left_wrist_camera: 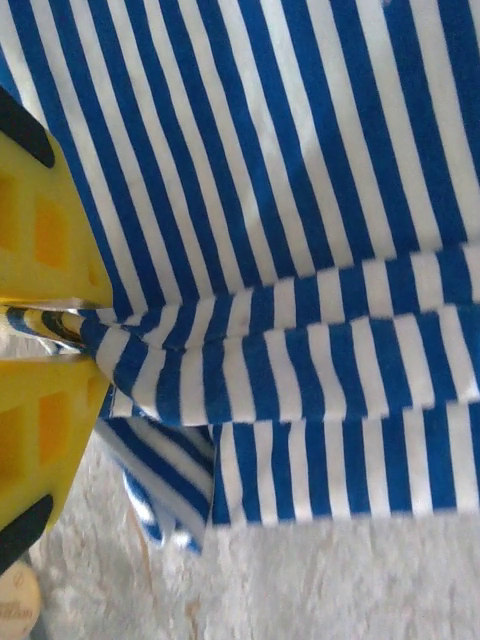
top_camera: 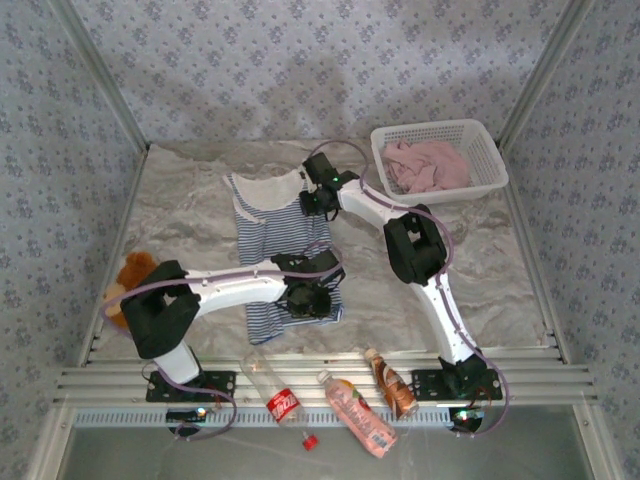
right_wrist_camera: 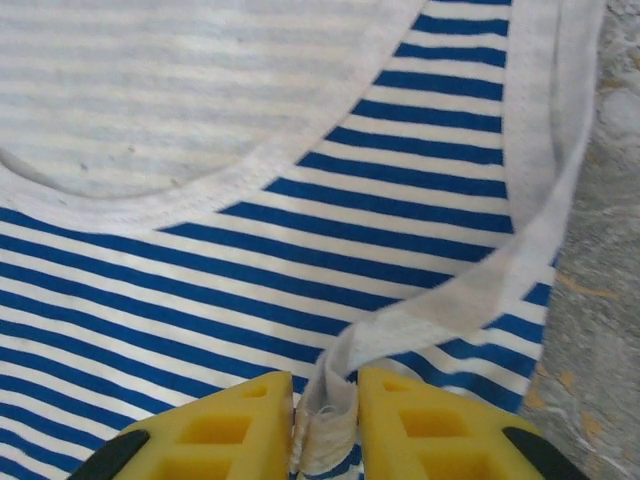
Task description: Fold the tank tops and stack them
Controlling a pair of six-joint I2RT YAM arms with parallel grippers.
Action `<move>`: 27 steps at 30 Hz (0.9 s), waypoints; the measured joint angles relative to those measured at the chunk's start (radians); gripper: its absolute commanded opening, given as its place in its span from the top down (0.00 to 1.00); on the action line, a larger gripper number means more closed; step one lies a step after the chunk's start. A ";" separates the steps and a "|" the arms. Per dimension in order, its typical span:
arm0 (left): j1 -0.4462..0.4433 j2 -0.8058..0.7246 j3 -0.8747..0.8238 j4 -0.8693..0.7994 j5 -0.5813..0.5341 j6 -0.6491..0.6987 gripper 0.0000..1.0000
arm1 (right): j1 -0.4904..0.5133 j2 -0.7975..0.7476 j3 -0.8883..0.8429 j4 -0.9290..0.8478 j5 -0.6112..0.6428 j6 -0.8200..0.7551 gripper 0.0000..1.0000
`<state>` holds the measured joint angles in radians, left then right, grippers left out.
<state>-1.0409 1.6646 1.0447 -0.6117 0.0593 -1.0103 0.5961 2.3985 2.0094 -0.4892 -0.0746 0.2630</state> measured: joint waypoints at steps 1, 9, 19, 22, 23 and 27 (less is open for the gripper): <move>0.003 0.000 0.000 -0.012 -0.001 -0.003 0.72 | -0.003 -0.003 -0.007 0.016 -0.015 0.007 0.64; 0.007 0.000 0.016 -0.105 -0.012 0.000 0.53 | -0.043 -0.112 -0.148 0.087 -0.109 0.025 0.56; 0.129 -0.075 0.079 -0.145 -0.019 0.040 0.51 | -0.088 -0.518 -0.583 0.150 -0.151 -0.006 0.55; 0.193 -0.075 0.080 -0.124 -0.003 0.049 0.51 | -0.073 -0.619 -0.728 0.161 -0.151 -0.026 0.55; 0.216 -0.075 0.080 -0.113 0.004 0.052 0.50 | -0.067 -0.655 -0.787 0.170 -0.150 -0.033 0.55; 0.278 -0.064 0.080 -0.069 0.034 0.069 0.50 | -0.027 -0.785 -0.972 0.169 -0.135 -0.072 0.53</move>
<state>-0.7628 1.6001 1.1244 -0.6807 0.0937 -0.9413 0.5690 1.6135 1.0378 -0.3199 -0.2100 0.1905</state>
